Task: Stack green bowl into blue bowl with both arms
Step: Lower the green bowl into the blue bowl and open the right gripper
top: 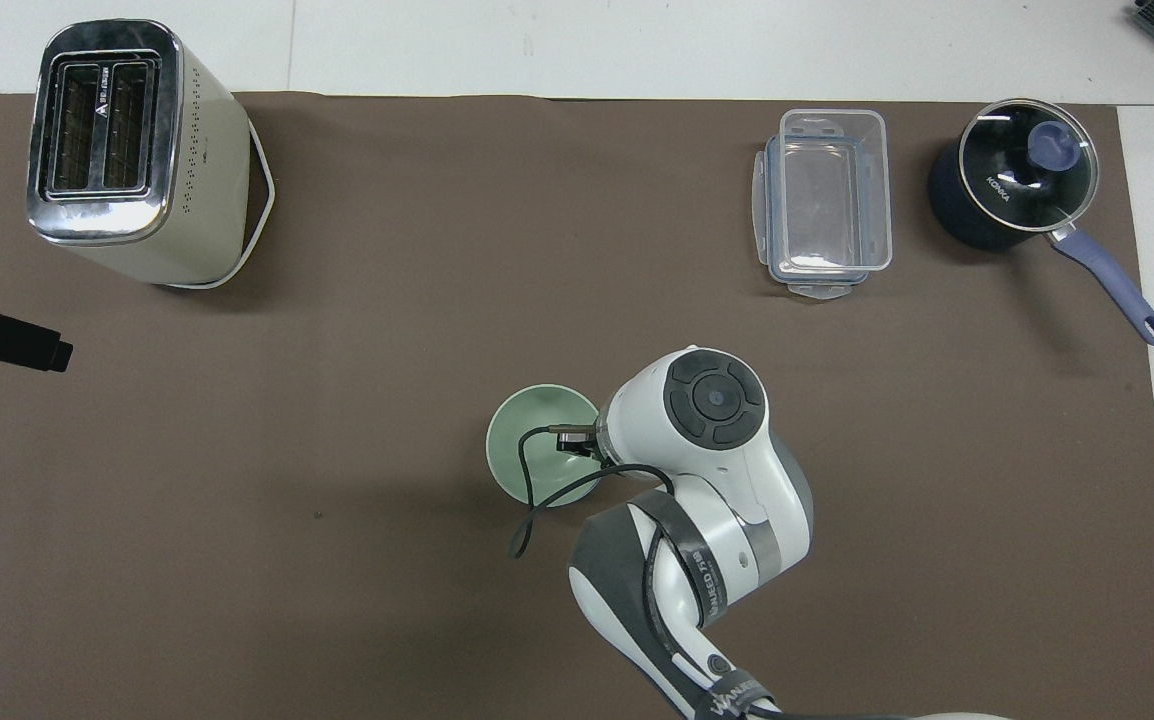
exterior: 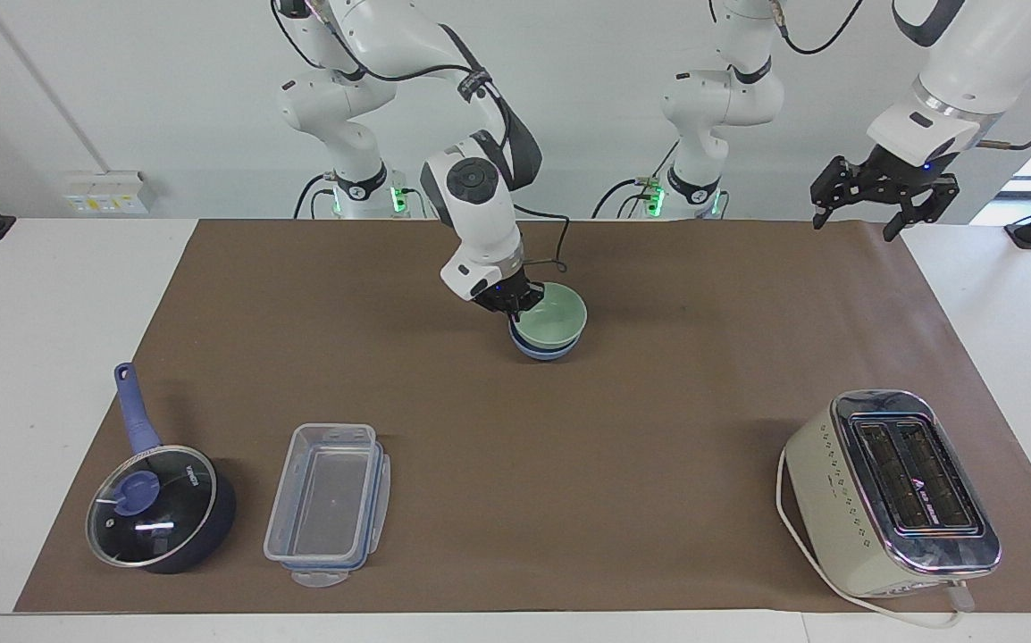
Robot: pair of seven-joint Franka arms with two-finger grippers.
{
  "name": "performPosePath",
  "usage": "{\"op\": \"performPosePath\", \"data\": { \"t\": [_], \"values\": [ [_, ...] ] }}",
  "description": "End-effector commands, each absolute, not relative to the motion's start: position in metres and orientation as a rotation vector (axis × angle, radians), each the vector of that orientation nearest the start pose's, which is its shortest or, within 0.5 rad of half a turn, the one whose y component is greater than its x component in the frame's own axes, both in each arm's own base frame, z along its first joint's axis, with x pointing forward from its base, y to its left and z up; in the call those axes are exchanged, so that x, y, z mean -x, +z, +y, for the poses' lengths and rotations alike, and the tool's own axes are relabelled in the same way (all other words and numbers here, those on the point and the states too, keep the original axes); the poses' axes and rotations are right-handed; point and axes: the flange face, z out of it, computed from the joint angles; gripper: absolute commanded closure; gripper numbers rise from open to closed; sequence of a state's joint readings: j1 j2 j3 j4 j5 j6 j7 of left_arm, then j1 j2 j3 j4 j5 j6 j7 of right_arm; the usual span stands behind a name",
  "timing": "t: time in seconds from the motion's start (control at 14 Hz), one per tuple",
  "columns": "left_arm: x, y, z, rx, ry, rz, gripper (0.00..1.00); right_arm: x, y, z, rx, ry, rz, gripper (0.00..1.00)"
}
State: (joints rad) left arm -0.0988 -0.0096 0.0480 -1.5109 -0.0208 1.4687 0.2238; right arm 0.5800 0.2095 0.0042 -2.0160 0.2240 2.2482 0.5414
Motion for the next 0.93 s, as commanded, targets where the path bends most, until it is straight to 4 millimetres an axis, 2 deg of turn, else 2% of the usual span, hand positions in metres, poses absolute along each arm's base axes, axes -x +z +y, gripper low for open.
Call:
{"op": "performPosePath", "data": {
  "t": [0.0,0.43,0.64,0.71,0.78,0.85],
  "values": [
    [-0.535,0.649,-0.027,3.117,0.028,0.436,0.00,-0.492,0.349,0.329,2.952,0.097,0.121,0.97],
    [-0.535,0.649,-0.026,3.118,0.028,0.434,0.00,-0.492,0.350,0.329,2.951,0.095,0.118,0.80],
    [-0.535,0.649,-0.027,3.117,0.028,0.436,0.00,-0.493,0.351,0.330,2.951,0.092,0.114,0.77],
    [-0.535,0.649,-0.026,3.118,0.028,0.434,0.00,-0.494,0.355,0.331,2.948,0.085,0.112,0.69],
    [-0.535,0.649,-0.026,3.118,0.028,0.434,0.00,-0.497,0.359,0.330,2.942,0.074,0.119,0.52],
    [-0.535,0.649,-0.026,3.118,0.028,0.434,0.00,-0.501,0.367,0.326,2.938,0.057,0.127,0.23]
  ]
}}
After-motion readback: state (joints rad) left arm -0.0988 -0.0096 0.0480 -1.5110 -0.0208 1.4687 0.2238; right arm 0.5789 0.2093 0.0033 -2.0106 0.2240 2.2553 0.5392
